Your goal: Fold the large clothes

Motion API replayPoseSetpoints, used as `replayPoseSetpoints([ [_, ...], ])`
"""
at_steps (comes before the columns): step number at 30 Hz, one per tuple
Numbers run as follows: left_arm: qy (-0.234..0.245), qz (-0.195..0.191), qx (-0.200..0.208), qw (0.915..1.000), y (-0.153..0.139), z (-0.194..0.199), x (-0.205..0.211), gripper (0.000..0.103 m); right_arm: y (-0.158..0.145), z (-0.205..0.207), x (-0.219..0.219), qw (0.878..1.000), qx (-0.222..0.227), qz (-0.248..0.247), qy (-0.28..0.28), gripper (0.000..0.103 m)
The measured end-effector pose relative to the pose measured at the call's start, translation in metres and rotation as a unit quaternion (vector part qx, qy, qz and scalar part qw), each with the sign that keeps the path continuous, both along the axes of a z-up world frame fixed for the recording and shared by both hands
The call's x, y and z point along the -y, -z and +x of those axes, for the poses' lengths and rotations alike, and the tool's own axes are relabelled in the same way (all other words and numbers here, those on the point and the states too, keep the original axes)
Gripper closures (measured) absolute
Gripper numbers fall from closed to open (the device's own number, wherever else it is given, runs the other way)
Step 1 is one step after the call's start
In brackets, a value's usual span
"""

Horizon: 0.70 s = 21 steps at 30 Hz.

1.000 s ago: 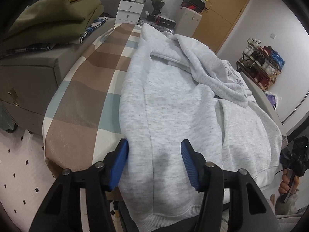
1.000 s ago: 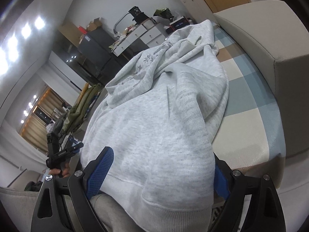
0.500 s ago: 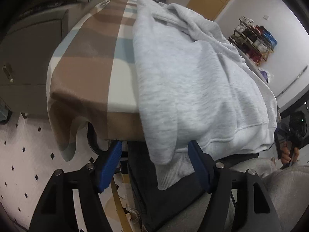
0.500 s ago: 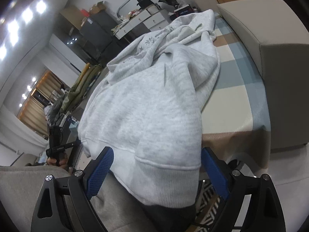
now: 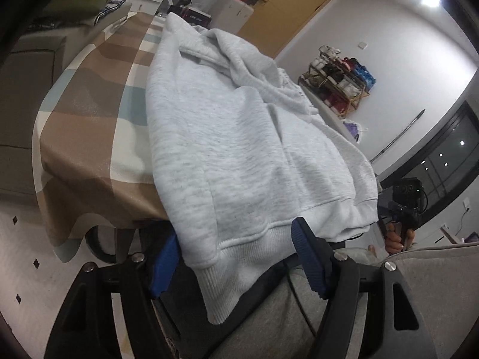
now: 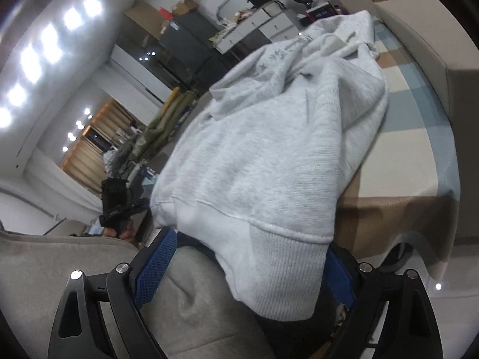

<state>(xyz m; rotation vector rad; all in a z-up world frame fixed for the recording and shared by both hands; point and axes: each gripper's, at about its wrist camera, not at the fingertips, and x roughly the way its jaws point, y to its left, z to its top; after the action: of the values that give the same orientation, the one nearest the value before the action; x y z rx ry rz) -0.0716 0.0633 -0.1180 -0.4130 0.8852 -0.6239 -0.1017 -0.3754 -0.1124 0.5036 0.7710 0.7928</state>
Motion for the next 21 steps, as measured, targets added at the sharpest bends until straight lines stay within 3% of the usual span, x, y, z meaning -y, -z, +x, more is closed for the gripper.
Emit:
replayPoseSetpoints([
  [3,0.003,-0.021,-0.002,0.9998,0.001,0.002,-0.005,0.037,-0.004,0.004,0.009,0.999,0.008,0.04,0.017,0.011],
  [8,0.028,0.053,-0.021,0.9979,0.001,0.004,0.009,0.037,0.004,0.013,0.006,0.999,-0.013,0.022,0.032,0.011],
  [15,0.049,0.042,-0.014,0.9978,-0.003,-0.002,0.012,0.037,0.005,0.015,-0.003,0.999,-0.024,-0.003,0.025,0.011],
  [21,0.081,0.076,-0.031,0.9933,-0.001,-0.011,0.019,0.037,0.008,0.014,-0.004,0.999,-0.028,-0.012,0.026,0.011],
])
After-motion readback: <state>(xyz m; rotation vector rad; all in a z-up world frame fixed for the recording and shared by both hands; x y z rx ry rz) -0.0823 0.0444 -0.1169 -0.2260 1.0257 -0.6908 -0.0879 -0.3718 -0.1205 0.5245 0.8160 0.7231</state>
